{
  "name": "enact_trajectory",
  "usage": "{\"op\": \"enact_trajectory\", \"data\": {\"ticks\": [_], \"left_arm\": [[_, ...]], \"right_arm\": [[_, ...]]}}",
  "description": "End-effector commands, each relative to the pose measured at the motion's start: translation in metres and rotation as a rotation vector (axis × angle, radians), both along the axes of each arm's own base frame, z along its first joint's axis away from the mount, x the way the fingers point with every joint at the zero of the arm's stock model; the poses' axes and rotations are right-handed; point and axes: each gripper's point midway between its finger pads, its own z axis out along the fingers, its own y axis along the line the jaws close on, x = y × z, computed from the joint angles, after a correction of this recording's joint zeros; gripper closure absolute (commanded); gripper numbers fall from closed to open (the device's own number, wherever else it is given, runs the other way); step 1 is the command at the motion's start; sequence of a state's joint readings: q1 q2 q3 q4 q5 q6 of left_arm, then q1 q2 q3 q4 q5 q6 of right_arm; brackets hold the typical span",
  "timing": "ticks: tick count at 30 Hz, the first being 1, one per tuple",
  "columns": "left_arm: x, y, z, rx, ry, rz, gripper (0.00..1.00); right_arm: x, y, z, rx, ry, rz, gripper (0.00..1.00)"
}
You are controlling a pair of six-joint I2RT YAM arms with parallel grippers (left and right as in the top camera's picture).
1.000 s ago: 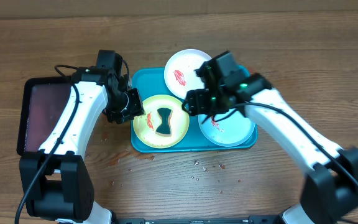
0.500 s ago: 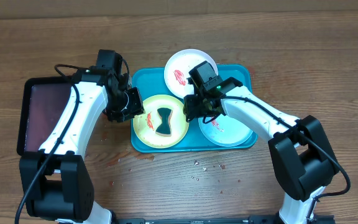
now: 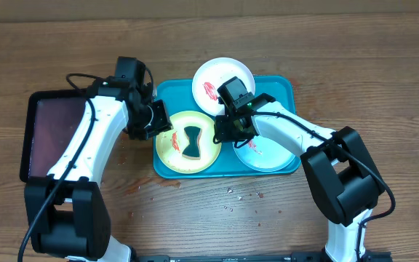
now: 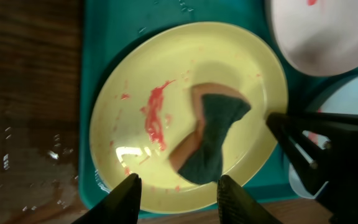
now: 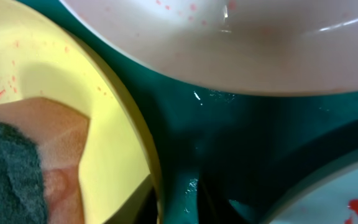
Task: Clean dirty plates on tray and stack at the side
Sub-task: 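Grip the yellow plate rim with the right gripper to steady it, then scrub the yellow plate with the sponge in the left gripper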
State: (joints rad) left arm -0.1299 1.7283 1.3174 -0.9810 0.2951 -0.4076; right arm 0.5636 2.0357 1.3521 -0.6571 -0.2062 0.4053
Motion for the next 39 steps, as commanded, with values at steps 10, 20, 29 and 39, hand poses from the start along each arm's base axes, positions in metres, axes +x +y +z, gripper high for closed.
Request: {"op": "enact_trajectory", "data": {"ticks": [10, 20, 29, 39], "left_arm": [[-0.008, -0.049, -0.031, -0.020, -0.034, -0.079, 0.64], [-0.010, -0.051, -0.042, -0.009, -0.043, -0.088, 0.64], [-0.013, -0.055, -0.069, 0.021, -0.082, -0.026, 0.66], [-0.008, -0.074, -0.069, -0.001, -0.142, -0.067, 0.65]], "right_arm": [[-0.012, -0.002, -0.013, -0.017, 0.063, -0.005, 0.96], [-0.014, 0.000, -0.012, -0.004, 0.073, -0.005, 0.96], [-0.014, 0.000, -0.012, -0.003, 0.074, -0.004, 0.96], [-0.015, 0.000, -0.012, -0.004, 0.077, -0.004, 0.96]]}}
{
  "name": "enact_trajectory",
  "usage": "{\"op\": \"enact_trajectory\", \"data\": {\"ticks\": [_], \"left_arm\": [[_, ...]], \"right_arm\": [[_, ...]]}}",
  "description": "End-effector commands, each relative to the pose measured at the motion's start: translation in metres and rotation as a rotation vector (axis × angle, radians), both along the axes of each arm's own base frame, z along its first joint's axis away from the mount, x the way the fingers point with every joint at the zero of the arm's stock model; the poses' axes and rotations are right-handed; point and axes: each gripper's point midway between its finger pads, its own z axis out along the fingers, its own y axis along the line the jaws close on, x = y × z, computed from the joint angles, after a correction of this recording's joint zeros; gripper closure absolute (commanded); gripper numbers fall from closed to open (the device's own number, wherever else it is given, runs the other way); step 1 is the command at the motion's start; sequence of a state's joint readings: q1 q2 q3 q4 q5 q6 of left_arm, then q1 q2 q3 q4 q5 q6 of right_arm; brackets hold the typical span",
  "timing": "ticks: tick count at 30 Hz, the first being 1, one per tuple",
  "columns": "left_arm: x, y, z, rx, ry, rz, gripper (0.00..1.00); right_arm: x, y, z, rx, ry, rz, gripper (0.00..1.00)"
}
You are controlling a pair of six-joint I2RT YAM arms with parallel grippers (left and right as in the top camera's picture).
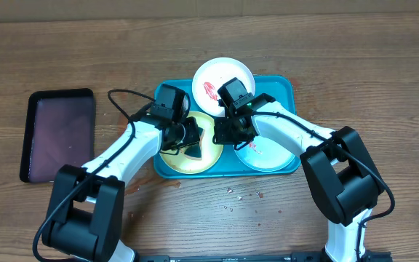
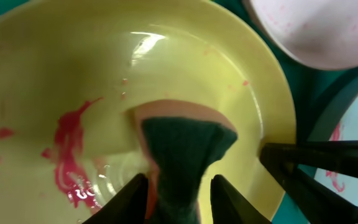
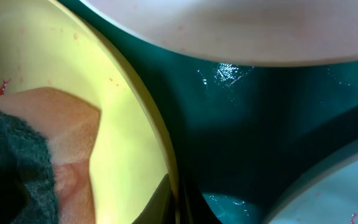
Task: Clean dirty plates on tray and stack at the side
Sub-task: 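Scrub the yellow plate with the sponge in the left gripper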
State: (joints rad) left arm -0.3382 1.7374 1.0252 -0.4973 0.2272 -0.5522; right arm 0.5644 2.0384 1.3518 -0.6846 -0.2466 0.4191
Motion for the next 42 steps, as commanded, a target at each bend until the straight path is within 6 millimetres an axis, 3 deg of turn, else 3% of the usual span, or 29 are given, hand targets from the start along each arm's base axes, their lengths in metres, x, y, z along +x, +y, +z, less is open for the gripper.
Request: {"op": "enact_trajectory", "data": {"ticks": [1, 12, 14, 16, 18, 21, 23, 25, 28, 32, 36, 38, 42], "left_arm": [[-0.005, -0.010, -0.005, 0.012, -0.001, -0.016, 0.65], [-0.011, 0.007, -0.023, 0.132, 0.034, 0.007, 0.67], [-0.013, 0.008, -0.031, 0.140, 0.053, 0.006, 0.76], [-0.013, 0.010, -0.033, 0.143, 0.062, 0.008, 0.91], [-0.010, 0.013, -0.030, 0.142, 0.053, 0.020, 0.96], [-0.001, 0.028, -0.020, 0.159, 0.051, 0.065, 0.96], [0.012, 0.067, -0.009, 0.280, 0.038, 0.141, 0.96], [0.019, 0.091, -0.004, 0.371, 0.010, 0.162, 0.96], [0.031, 0.104, 0.005, 0.411, -0.025, 0.150, 0.96], [0.052, 0.077, 0.028, 0.268, -0.070, 0.120, 0.96], [0.056, 0.028, 0.044, 0.002, -0.075, 0.030, 0.96], [0.051, 0.014, 0.042, -0.070, -0.046, 0.013, 0.96], [0.034, 0.002, 0.022, -0.052, 0.009, -0.022, 0.96]], "right_arm": [[-0.005, -0.002, -0.011, -0.022, 0.026, -0.002, 0.96], [-0.005, -0.003, -0.011, -0.024, 0.028, -0.002, 0.96], [-0.006, -0.003, -0.011, -0.025, 0.028, -0.002, 0.96], [-0.005, -0.003, -0.011, -0.025, 0.028, -0.002, 0.96], [-0.006, -0.003, -0.011, -0.025, 0.028, -0.002, 0.96], [-0.006, -0.003, -0.011, -0.027, 0.031, -0.001, 0.96], [-0.007, -0.004, -0.012, -0.032, 0.034, -0.002, 0.96], [-0.007, -0.005, -0.012, -0.033, 0.034, -0.003, 0.96], [-0.006, -0.006, -0.012, -0.039, 0.030, -0.004, 0.96], [-0.006, -0.006, -0.012, -0.041, 0.028, -0.005, 0.96], [-0.006, -0.006, -0.012, -0.041, 0.029, -0.005, 0.96], [-0.006, -0.006, -0.012, -0.041, 0.028, -0.005, 0.96], [-0.005, -0.006, -0.012, -0.040, 0.026, -0.005, 0.96]]}}
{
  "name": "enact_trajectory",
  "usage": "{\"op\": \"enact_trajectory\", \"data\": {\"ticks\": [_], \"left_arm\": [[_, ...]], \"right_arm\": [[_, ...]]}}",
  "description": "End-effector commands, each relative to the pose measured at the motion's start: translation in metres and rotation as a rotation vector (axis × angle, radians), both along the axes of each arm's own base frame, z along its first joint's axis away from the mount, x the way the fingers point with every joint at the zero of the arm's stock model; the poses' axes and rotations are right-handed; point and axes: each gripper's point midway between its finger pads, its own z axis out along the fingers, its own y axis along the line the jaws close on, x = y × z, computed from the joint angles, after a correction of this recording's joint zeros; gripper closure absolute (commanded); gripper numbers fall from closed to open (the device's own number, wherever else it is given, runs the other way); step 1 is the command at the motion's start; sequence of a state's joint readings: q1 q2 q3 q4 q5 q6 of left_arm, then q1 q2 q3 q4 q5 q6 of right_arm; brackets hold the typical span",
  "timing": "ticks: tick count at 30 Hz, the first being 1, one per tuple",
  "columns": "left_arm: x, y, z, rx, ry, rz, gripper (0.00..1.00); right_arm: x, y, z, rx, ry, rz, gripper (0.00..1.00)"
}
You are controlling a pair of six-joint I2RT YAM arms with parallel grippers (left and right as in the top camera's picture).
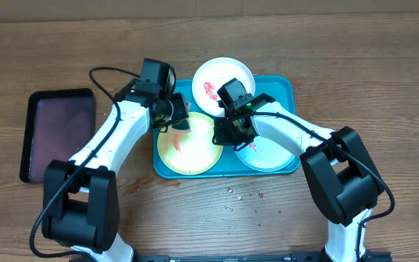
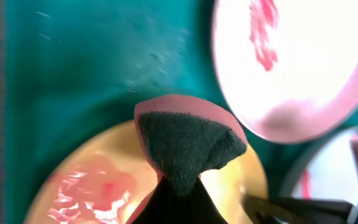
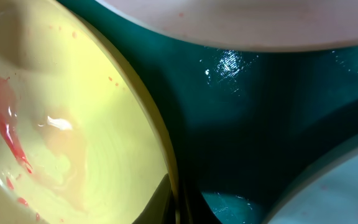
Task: Clean dirty plates on tray and stack at the side
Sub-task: 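Scrub the yellow plate with the sponge in the left gripper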
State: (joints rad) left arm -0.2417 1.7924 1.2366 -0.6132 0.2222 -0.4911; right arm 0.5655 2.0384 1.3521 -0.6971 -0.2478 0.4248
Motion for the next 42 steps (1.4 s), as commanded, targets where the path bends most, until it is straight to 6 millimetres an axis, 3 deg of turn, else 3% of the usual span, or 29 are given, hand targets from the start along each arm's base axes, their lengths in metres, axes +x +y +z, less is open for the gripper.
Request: {"op": "enact_trajectory", "data": {"ticks": [1, 5, 13, 15, 18, 22, 26, 27, 30, 33, 35, 42], "left_arm": [[-0.022, -0.024, -0.020, -0.052, 0.082, -0.073, 0.96], [-0.037, -0.010, -0.055, 0.098, 0.142, -0.060, 0.96], [-0.044, 0.045, -0.095, 0.405, 0.168, -0.003, 0.96], [-0.043, 0.065, -0.096, 0.519, 0.161, 0.002, 0.96], [-0.037, 0.096, -0.082, 0.698, 0.119, 0.049, 0.96], [-0.027, 0.107, -0.062, 0.775, 0.059, 0.077, 0.96], [-0.014, 0.102, -0.032, 0.746, -0.003, 0.086, 0.96], [-0.011, 0.089, -0.022, 0.668, -0.024, 0.077, 0.96], [-0.014, 0.051, -0.017, 0.443, -0.016, 0.014, 0.96], [-0.029, 0.003, -0.024, 0.181, 0.058, -0.085, 0.96], [-0.038, -0.016, -0.030, 0.088, 0.098, -0.128, 0.96], [-0.061, -0.032, -0.068, 0.102, 0.206, -0.229, 0.96]], "right_arm": [[-0.002, -0.005, -0.012, -0.034, 0.012, -0.001, 0.96], [-0.001, -0.004, -0.011, -0.031, 0.008, -0.001, 0.96], [-0.001, -0.004, -0.011, -0.031, 0.007, -0.001, 0.96], [-0.001, -0.004, -0.011, -0.031, 0.007, -0.001, 0.96], [-0.002, -0.004, -0.011, -0.034, 0.011, -0.001, 0.96], [-0.003, -0.005, -0.012, -0.036, 0.014, -0.001, 0.96], [-0.003, -0.005, -0.012, -0.035, 0.014, -0.001, 0.96], [-0.003, -0.005, -0.012, -0.035, 0.014, -0.001, 0.96], [-0.003, -0.005, -0.012, -0.035, 0.014, -0.001, 0.96], [-0.003, -0.005, -0.012, -0.035, 0.014, -0.001, 0.96], [-0.003, -0.005, -0.012, -0.035, 0.013, -0.001, 0.96], [-0.003, -0.005, -0.012, -0.034, 0.013, -0.001, 0.96]]}}
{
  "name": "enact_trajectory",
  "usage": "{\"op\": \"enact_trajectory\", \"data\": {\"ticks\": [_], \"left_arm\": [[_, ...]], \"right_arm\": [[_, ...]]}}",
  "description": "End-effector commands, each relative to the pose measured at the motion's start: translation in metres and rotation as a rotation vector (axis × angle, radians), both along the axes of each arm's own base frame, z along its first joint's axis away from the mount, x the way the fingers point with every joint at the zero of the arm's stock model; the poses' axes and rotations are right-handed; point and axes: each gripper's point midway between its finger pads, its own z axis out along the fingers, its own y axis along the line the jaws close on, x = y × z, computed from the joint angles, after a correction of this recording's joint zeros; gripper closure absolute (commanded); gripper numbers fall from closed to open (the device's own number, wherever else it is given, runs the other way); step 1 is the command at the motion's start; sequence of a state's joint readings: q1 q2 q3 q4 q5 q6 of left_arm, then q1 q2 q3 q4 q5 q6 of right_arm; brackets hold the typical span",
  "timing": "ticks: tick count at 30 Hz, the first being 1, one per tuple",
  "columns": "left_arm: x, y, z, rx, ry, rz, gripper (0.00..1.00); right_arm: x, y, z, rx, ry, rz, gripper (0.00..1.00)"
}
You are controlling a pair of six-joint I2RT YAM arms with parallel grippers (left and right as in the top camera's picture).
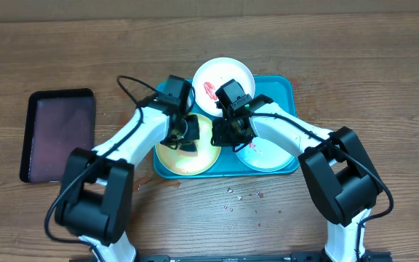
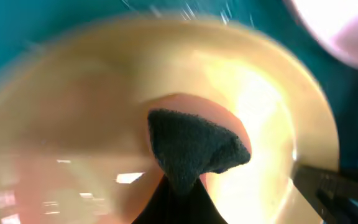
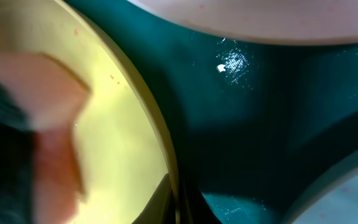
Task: Clean dirty plates on tray and stack at the side
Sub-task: 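Scrub the yellow plate with the sponge in the left gripper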
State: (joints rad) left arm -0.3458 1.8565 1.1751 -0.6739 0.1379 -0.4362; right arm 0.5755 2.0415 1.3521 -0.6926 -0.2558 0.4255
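Observation:
A yellow plate (image 1: 172,154) lies at the front left of the teal tray (image 1: 282,89). My left gripper (image 1: 185,135) is shut on a green-and-orange sponge (image 2: 197,146) that presses on the yellow plate (image 2: 92,118) near its middle right; the view is blurred. My right gripper (image 1: 221,135) is shut on the right rim of the yellow plate (image 3: 161,143), one finger on each side of it. The sponge (image 3: 42,118) shows there as a blur. A white plate (image 1: 228,73) with a red smear sits at the tray's back. A pale blue plate (image 1: 271,154) lies at the front right.
A black tray (image 1: 57,135) with a dark red inside lies on the wooden table at the left. Small crumbs and wet spots (image 1: 242,196) dot the table in front of the teal tray.
My left gripper has moved with the sponge from the yellow plate's far edge to its middle right. The right gripper still holds the rim in the same place.
At first the sponge lay loose on the yellow plate, my left gripper open beside the tray and my right gripper on the rim. Then the left jaws stood open around the sponge. Later they held it at the far edge, red streak smeared. Now it rubs the middle.

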Motion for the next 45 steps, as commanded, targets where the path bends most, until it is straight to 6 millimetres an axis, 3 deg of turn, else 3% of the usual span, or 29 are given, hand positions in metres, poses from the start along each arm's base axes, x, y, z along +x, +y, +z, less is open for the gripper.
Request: {"op": "enact_trajectory", "data": {"ticks": [1, 5, 8, 12, 17, 22, 25, 27, 29, 31, 32, 36, 39, 42, 45], "left_arm": [[-0.017, -0.017, -0.024, -0.023, 0.087, -0.117, 0.96], [-0.029, 0.006, -0.045, 0.120, 0.150, -0.112, 0.96], [-0.028, 0.049, -0.049, 0.355, 0.143, -0.054, 0.96], [-0.018, 0.088, -0.029, 0.582, 0.078, -0.021, 0.96], [-0.001, 0.107, 0.011, 0.702, -0.028, 0.083, 0.96], [0.025, 0.091, 0.054, 0.586, -0.161, 0.137, 0.96], [0.037, 0.053, 0.068, 0.357, -0.210, 0.098, 0.96], [0.039, 0.014, 0.068, 0.149, -0.201, 0.031, 0.96], [0.036, -0.012, 0.064, 0.021, -0.171, -0.006, 0.96], [0.032, -0.031, 0.053, -0.060, -0.129, -0.014, 0.96], [0.029, -0.036, 0.038, -0.062, -0.092, 0.000, 0.96], [0.025, -0.041, -0.005, -0.030, -0.015, -0.010, 0.96], [0.022, -0.036, -0.024, -0.010, 0.029, -0.002, 0.96], [0.024, -0.013, -0.032, 0.094, 0.025, 0.029, 0.96], [0.029, 0.024, -0.028, 0.289, -0.019, 0.069, 0.96]], "right_arm": [[0.000, -0.009, -0.011, -0.042, 0.010, -0.012, 0.96], [0.000, -0.010, -0.011, -0.042, 0.010, -0.012, 0.96], [0.000, -0.010, -0.011, -0.042, 0.010, -0.012, 0.96], [0.000, -0.010, -0.011, -0.042, 0.010, -0.012, 0.96], [0.000, -0.010, -0.011, -0.043, 0.010, -0.011, 0.96], [0.000, -0.009, -0.011, -0.042, 0.008, -0.007, 0.96], [0.000, -0.009, -0.011, -0.042, 0.008, -0.008, 0.96], [0.001, -0.009, -0.011, -0.041, 0.008, -0.008, 0.96], [0.001, -0.009, -0.011, -0.041, 0.006, -0.009, 0.96], [0.001, -0.009, -0.011, -0.040, 0.006, -0.009, 0.96], [0.001, -0.009, -0.011, -0.041, 0.007, -0.009, 0.96], [0.001, -0.009, -0.011, -0.041, 0.006, -0.009, 0.96], [0.001, -0.009, -0.011, -0.041, 0.006, -0.009, 0.96], [0.001, -0.009, -0.011, -0.041, 0.006, -0.009, 0.96], [0.001, -0.009, -0.011, -0.041, 0.006, -0.009, 0.96]]}}
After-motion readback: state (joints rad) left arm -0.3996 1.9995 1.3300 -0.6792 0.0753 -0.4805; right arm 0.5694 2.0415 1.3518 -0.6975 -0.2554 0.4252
